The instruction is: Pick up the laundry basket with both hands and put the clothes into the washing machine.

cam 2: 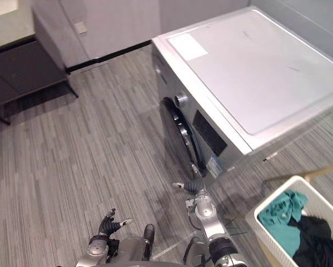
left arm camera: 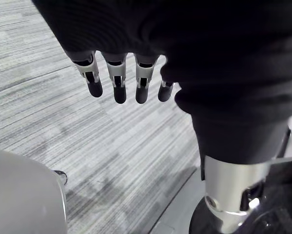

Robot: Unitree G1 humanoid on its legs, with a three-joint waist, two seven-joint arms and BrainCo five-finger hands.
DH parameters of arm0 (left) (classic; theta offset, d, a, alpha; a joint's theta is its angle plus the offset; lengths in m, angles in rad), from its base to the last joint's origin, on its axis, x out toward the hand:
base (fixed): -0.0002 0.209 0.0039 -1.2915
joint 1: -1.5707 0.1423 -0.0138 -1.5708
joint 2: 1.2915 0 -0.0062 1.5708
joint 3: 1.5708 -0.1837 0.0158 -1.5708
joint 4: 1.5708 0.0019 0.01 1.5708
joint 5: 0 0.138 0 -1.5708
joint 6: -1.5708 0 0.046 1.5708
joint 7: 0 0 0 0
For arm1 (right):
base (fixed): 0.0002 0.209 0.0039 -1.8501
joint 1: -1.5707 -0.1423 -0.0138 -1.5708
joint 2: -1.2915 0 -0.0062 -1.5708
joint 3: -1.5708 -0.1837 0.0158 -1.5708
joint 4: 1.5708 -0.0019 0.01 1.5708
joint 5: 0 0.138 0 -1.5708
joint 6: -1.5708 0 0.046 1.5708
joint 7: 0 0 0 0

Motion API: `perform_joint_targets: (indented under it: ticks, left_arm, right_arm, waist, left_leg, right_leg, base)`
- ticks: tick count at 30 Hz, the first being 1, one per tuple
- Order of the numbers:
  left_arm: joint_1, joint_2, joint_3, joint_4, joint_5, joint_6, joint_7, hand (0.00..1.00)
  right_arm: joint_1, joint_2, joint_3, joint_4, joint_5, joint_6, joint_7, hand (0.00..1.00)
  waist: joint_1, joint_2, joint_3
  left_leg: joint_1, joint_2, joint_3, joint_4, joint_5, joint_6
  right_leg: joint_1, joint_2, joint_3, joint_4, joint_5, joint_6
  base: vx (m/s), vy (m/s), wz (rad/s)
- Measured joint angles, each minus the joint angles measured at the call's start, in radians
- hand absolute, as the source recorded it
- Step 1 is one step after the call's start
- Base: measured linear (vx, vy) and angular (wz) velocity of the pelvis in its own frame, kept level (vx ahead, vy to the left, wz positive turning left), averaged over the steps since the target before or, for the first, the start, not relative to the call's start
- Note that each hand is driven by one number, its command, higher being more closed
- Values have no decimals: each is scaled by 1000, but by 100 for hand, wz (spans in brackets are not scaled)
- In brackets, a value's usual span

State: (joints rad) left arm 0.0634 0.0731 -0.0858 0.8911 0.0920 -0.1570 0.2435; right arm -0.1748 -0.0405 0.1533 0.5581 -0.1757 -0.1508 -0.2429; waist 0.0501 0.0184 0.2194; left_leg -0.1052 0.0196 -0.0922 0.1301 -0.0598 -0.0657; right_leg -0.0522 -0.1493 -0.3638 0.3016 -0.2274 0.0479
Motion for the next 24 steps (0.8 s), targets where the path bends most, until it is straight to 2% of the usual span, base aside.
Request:
perform_joint_targets:
  ticks: [4, 7, 9, 13, 15, 17, 19, 21, 24]
  left_arm:
    - [3, -2, -3, 0, 1, -1, 0, 0]
    - [2, -4, -23, -19, 3, -3, 0, 0]
    - [0, -10, -31, -57, 3, -8, 1, 0]
    - [-5, -10, -32, -79, 2, -8, 12, 0]
    - [-7, -10, -32, -99, 2, -11, 21, 0]
    - [-14, -11, -33, -102, 0, -17, 21, 0]
    - [-28, -11, -40, -104, -2, -17, 21, 0]
    - [-36, -10, -40, -103, -3, -19, 21, 0]
    - [-60, -8, -40, -103, -4, -25, 21, 0]
  right_arm:
    - [-2, 18, -31, 0, -27, 2, -38, 0]
    - [-40, 21, -83, 11, -31, 5, -66, 0]
    - [-96, 16, -129, 16, -31, 9, -101, 0]
    - [-221, 9, -182, 69, -30, 28, -158, 0]
    - [-264, -6, -197, 100, -24, 30, -178, 0]
    - [-291, -29, -196, 123, 12, 30, -178, 0]
    - [-368, -79, -191, 204, 73, 40, -165, 0]
    - [-394, -90, -186, 226, 111, 43, -156, 0]
    - [-422, -103, -140, 251, 158, 44, -142, 0]
  waist:
    - [-1, 3, 1]
    - [-3, 17, 13]
    - [-5, 31, 46]
    - [-2, 71, 105]
    - [11, 83, 132]
    - [23, 94, 138]
    - [24, 124, 161]
    - [30, 131, 171]
    - [52, 132, 182]
  left_leg:
    - [12, 7, 13, -31, 21, -3]
    - [5, 7, 16, -52, 42, 0]
    - [-26, -1, 16, -64, 85, 2]
    - [-89, -6, 17, -66, 113, 7]
    - [-104, -5, 18, -83, 142, 0]
    - [-127, -4, 17, -85, 150, -4]
    - [-155, 2, 14, -101, 151, -2]
    - [-167, 3, 14, -118, 160, 10]
    - [-182, -1, 9, -132, 168, 9]
  right_leg:
    - [30, 17, 2, -67, 35, 2]
    - [27, 24, 7, -106, 66, 7]
    - [4, 19, 9, -124, 98, 6]
    - [-62, 12, 12, -110, 105, 5]
    - [-88, 12, 18, -109, 118, -6]
    - [-116, 13, 25, -104, 119, -7]
    - [-172, 14, 33, -61, 112, -14]
    - [-208, 8, 37, -27, 109, -16]
    - [-243, -3, 37, 15, 107, -13]
  base:
    - [55, -24, 1]
    - [3, 13, -3]
    - [-53, 32, 12]
    - [-135, 40, 5]
    - [-164, 20, -6]
    - [-173, 3, -6]
    - [-253, 17, -2]
    - [-210, 19, -3]
    - [-166, 3, 7]
